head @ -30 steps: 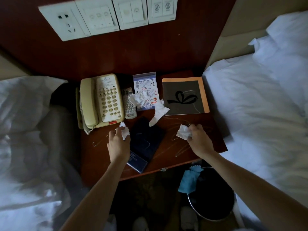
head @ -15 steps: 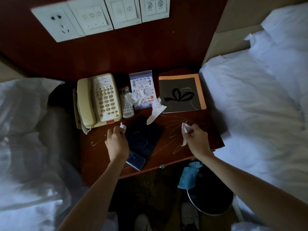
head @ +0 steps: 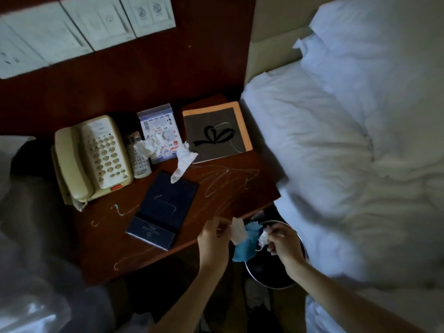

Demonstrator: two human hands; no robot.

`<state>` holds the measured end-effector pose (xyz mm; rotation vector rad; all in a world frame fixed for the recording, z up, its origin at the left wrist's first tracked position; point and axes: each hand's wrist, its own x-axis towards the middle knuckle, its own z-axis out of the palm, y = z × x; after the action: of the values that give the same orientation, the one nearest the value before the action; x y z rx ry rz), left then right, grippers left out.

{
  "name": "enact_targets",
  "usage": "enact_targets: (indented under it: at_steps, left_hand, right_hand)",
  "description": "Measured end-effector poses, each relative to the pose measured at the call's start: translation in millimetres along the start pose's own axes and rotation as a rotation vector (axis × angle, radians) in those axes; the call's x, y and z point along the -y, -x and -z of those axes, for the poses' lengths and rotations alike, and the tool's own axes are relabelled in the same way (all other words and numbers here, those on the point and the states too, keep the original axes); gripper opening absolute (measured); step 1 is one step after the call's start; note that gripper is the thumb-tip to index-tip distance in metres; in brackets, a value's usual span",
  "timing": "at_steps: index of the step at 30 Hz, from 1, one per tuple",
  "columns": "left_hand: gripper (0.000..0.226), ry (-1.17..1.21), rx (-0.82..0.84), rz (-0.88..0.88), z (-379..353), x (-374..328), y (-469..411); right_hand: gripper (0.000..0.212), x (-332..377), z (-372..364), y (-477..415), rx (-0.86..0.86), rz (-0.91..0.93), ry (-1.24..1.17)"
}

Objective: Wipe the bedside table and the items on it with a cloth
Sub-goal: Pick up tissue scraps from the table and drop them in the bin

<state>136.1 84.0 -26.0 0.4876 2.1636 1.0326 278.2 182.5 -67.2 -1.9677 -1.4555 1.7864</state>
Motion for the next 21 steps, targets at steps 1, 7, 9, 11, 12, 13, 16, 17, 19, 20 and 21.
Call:
enact_targets:
  at_steps: [1,7,9,11,12,13,16,17,19,20,21]
  left_hand:
    - [0.018,-0.002,0.038,0.009,-11.1,3.8,0.9]
    - [0.015,-0.127,0.274,0.052,-78.8,49.6,-4.2]
    - [0.016,-0.173,0.304,0.061,-99.5,68.5,-6.5]
    - [0.018,-0.236,0.341,0.070,-119.3,88.2,-6.5]
    - [0.019,-0.258,0.357,0.077,-129.3,98.5,-6.4]
    - [0.020,-0.268,0.368,0.086,-139.3,108.9,-6.1]
    - [0.021,-0.266,0.387,0.129,-167.8,133.6,-10.2]
    - [0.021,-0.258,0.393,0.153,-175.0,139.3,-12.1]
    - [0.022,-0.226,0.421,0.211,-186.9,147.7,-13.8]
    - [0.025,-0.210,0.444,0.241,-191.4,150.8,-13.2]
    - [0.028,-0.194,0.467,0.271,-194.6,153.9,-13.2]
  right_hand:
    - [0.021,-8.1,6.8,-5.4,0.001,-0.033,0.022]
    - [0.028,-68.0,30.6,-51.0,-0.061,-0.201,0.099]
    - [0.028,-87.8,29.3,-66.2,-0.064,-0.248,0.077]
    - [0.027,-109.2,25.0,-81.5,-0.048,-0.288,0.069]
    - [0.025,-119.5,22.2,-89.4,-0.038,-0.302,0.075]
    - [0.023,-129.3,20.1,-96.7,-0.027,-0.311,0.090]
    - [0.018,-155.8,15.4,-118.8,-0.027,-0.323,0.115]
    - [0.014,-161.7,14.7,-123.7,-0.033,-0.320,0.123]
    - [0.014,-170.4,14.4,-131.6,-0.039,-0.318,0.131]
    - [0.018,-174.6,14.8,-135.4,-0.038,-0.316,0.140]
    - [0.022,-178.2,15.3,-138.6,-0.035,-0.315,0.157]
